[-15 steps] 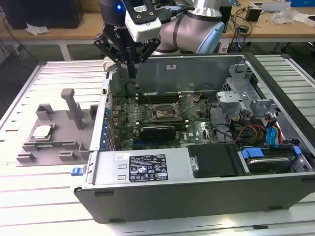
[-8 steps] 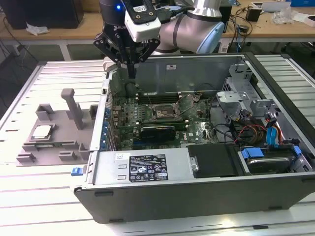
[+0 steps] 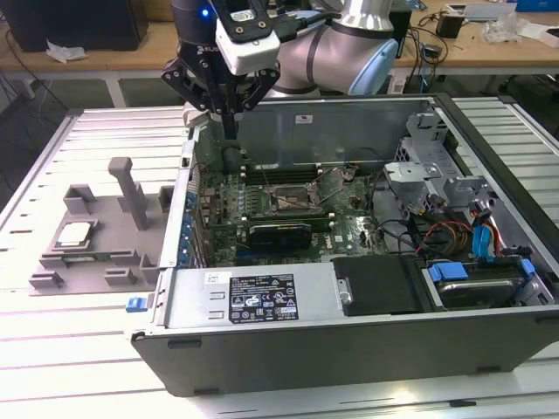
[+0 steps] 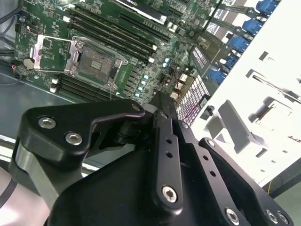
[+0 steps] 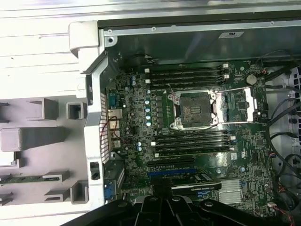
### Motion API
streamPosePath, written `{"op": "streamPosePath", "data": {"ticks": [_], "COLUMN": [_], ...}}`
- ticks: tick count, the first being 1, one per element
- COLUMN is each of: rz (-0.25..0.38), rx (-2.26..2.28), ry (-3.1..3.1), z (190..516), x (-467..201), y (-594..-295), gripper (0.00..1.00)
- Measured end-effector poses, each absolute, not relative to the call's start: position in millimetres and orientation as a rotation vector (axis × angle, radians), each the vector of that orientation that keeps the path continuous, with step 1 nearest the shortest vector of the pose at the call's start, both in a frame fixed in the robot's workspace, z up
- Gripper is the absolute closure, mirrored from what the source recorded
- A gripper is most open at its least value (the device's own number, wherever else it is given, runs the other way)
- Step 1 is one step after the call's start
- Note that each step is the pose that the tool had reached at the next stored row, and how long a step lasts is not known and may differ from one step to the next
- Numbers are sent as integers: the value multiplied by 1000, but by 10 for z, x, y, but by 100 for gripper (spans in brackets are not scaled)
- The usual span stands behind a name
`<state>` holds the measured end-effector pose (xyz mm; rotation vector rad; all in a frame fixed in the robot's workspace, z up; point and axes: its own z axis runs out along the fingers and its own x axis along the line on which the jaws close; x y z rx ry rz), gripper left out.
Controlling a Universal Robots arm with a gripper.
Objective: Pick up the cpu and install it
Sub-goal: 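Reach for the cpu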
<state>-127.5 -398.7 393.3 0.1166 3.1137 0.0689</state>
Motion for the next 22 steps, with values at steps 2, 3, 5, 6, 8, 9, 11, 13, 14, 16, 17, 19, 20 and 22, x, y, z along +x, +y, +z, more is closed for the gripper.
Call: {"op": "streamPosePath", "data": {"ticks": [2,3,5,6,8,9,11,13,14,16,17,19,20,22], "rz": [69,69,69,69,69,69,69,69,69,69,69,69,69,69], "rx": [117,117,117,117,117,117,117,116,117,117,117,117,117,117], "ry": [3114,3114,3114,3114,3114,3114,3114,3114,3114,3114,3114,3114,3113,3113], "z": [3933,3933,3933,3933,3933,3933,3933,3933,3933,3933,3933,3933,3933,3933], "x": [-1292,-1303,-1328,-1359,-1395,-1404,-1441,-1482,-1493,-1514,-1524,-1562,-1580,-1611], "y": [-3987,-3987,-3986,-3986,-3984,-3984,-3983,-3982,-3982,-3981,-3981,-3979,-3979,-3978], "gripper": [89,89,89,89,89,89,89,89,89,89,89,89,89,89]}}
